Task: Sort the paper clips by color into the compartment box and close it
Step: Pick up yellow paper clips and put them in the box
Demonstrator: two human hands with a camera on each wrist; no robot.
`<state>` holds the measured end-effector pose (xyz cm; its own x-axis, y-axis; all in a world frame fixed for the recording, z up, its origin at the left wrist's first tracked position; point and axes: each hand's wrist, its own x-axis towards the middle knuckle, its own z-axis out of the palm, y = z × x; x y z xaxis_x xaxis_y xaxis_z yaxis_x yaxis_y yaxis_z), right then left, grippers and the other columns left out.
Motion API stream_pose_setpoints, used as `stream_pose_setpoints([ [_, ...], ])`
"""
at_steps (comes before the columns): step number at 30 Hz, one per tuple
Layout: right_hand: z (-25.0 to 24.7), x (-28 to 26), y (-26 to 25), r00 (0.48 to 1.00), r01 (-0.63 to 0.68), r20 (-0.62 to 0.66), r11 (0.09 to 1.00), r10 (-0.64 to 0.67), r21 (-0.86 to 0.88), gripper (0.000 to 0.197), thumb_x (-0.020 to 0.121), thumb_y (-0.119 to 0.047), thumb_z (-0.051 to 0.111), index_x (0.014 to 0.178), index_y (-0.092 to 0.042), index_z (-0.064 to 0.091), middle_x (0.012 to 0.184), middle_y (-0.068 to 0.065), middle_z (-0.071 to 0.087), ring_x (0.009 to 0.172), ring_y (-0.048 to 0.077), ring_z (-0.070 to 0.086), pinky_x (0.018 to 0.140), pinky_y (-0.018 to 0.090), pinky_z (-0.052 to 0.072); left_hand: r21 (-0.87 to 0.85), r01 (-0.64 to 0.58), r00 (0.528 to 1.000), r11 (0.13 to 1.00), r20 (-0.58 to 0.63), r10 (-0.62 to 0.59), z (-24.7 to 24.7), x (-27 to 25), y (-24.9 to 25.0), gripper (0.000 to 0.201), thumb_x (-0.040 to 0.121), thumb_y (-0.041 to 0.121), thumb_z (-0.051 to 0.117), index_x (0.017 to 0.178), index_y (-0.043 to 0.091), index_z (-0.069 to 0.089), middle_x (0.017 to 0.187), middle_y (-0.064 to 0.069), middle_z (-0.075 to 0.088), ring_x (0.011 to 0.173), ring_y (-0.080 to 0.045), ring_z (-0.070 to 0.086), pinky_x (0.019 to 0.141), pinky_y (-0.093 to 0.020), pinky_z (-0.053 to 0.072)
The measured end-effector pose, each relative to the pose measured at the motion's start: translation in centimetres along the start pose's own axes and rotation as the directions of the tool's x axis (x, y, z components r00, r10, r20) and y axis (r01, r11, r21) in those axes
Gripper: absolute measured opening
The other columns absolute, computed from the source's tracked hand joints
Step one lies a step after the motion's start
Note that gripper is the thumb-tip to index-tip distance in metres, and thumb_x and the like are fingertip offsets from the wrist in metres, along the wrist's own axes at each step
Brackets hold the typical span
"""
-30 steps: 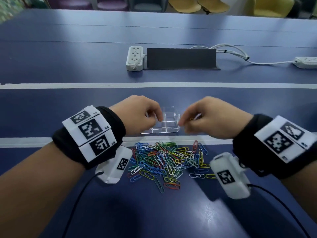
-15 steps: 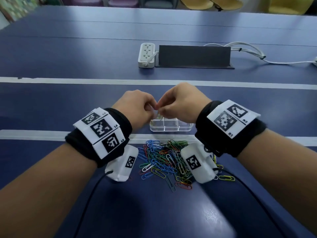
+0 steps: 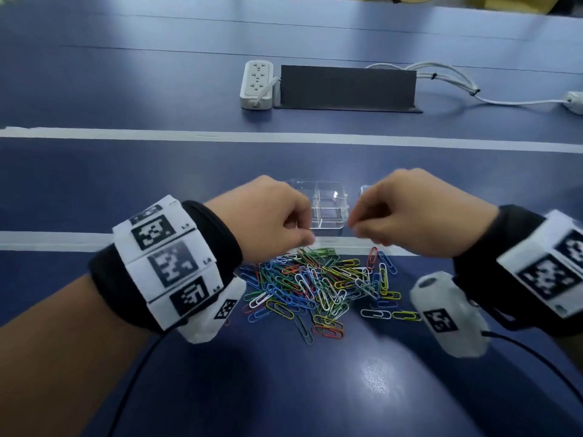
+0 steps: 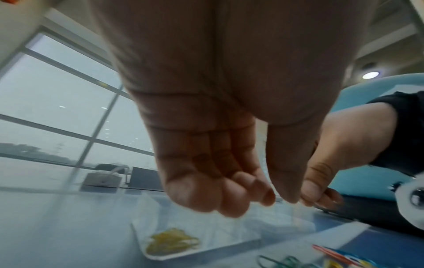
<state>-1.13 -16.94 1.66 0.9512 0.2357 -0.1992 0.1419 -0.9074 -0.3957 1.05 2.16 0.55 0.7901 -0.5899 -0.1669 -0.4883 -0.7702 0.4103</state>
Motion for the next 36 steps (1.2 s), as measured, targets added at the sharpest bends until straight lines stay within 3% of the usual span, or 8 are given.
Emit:
stream_pose_setpoints([
  [5,0.8,-2.9,2.2,0.989,-0.061,0.120,0.985,0.081,-0.163,0.010,0.078,-0.024,0.065,0.082,-0.026,0.074,0.058,-0.017,0.061,0.058,-0.003,0.055,0.062,0.008,0.040,0.096,-0.124,0.983,0.988,0.149,0.109,1.7,1.6,2.8,0.013,0.087,0.030,0.056,0.086,0.024,0.067,0.064,0.012,0.049,0.069,-0.010,0.049,0.075,-0.026,0.046],
  [8,1.5,-3.5,2.4,0.987,-0.086,0.119,0.985,0.104,-0.149,0.011,0.078,-0.028,0.067,0.088,-0.029,0.071,0.061,-0.011,0.059,0.060,0.003,0.050,0.069,0.023,0.044,0.150,-0.154,0.974,0.977,0.191,0.124,2.3,2.7,3.9,0.014,0.087,0.023,0.056,0.092,0.023,0.068,0.069,0.009,0.049,0.083,-0.017,0.056,0.079,-0.031,0.050],
  [10,2.0,-3.6,2.2,0.988,-0.078,0.125,0.989,0.094,-0.128,0.017,0.075,-0.030,0.070,0.092,-0.032,0.069,0.057,-0.011,0.049,0.060,0.003,0.046,0.070,0.027,0.045,0.174,-0.164,0.969,0.971,0.215,0.125,2.5,3.1,4.4,0.015,0.084,0.028,0.061,0.096,0.025,0.069,0.077,0.007,0.051,0.087,-0.018,0.058,0.076,-0.030,0.049],
  [15,2.3,-3.7,2.4,0.994,-0.037,0.100,0.988,0.052,-0.152,0.016,0.076,-0.032,0.065,0.092,-0.035,0.067,0.066,-0.009,0.051,0.072,0.019,0.052,0.073,0.029,0.047,0.183,-0.146,0.958,0.972,0.273,0.093,2.8,3.2,4.7,0.021,0.077,0.035,0.070,0.096,0.024,0.070,0.077,0.007,0.054,0.073,-0.013,0.049,0.065,-0.024,0.038],
  [26,2.1,-4.2,2.3,0.987,0.076,0.151,0.980,-0.049,-0.182,0.009,0.078,-0.024,0.059,0.079,-0.031,0.065,0.063,-0.011,0.048,0.070,0.011,0.049,0.066,0.025,0.040,0.132,-0.157,0.958,0.979,0.260,0.118,2.8,2.9,3.8,0.011,0.084,0.032,0.061,0.082,0.023,0.066,0.087,0.004,0.062,0.088,-0.018,0.058,0.081,-0.033,0.051],
  [31,1.3,-4.7,2.1,0.985,0.088,0.163,0.983,-0.062,-0.160,0.011,0.075,-0.022,0.056,0.066,-0.028,0.055,0.057,-0.013,0.051,0.061,0.004,0.049,0.060,0.019,0.040,0.104,-0.142,0.973,0.984,0.200,0.119,2.0,2.2,3.5,0.009,0.082,0.028,0.060,0.077,0.022,0.065,0.071,0.010,0.059,0.064,-0.004,0.048,0.069,-0.023,0.046],
  [33,1.2,-4.9,2.0,0.986,0.085,0.154,0.988,-0.065,-0.131,0.008,0.076,-0.021,0.056,0.073,-0.029,0.055,0.051,-0.013,0.050,0.057,-0.001,0.049,0.053,0.014,0.036,0.106,-0.146,0.974,0.984,0.190,0.124,1.9,2.0,3.4,0.005,0.080,0.024,0.060,0.076,0.023,0.062,0.072,0.010,0.060,0.062,-0.003,0.047,0.069,-0.024,0.047],
  [36,1.4,-5.2,2.1,0.982,0.119,0.160,0.986,-0.100,-0.117,0.028,0.081,-0.015,0.047,0.098,-0.036,0.055,0.058,-0.011,0.051,0.058,0.004,0.046,0.057,0.017,0.035,0.118,-0.140,0.968,0.983,0.225,0.110,1.9,1.8,3.4,0.009,0.079,0.023,0.057,0.080,0.031,0.054,0.075,0.011,0.056,0.065,-0.004,0.049,0.070,-0.025,0.046],
])
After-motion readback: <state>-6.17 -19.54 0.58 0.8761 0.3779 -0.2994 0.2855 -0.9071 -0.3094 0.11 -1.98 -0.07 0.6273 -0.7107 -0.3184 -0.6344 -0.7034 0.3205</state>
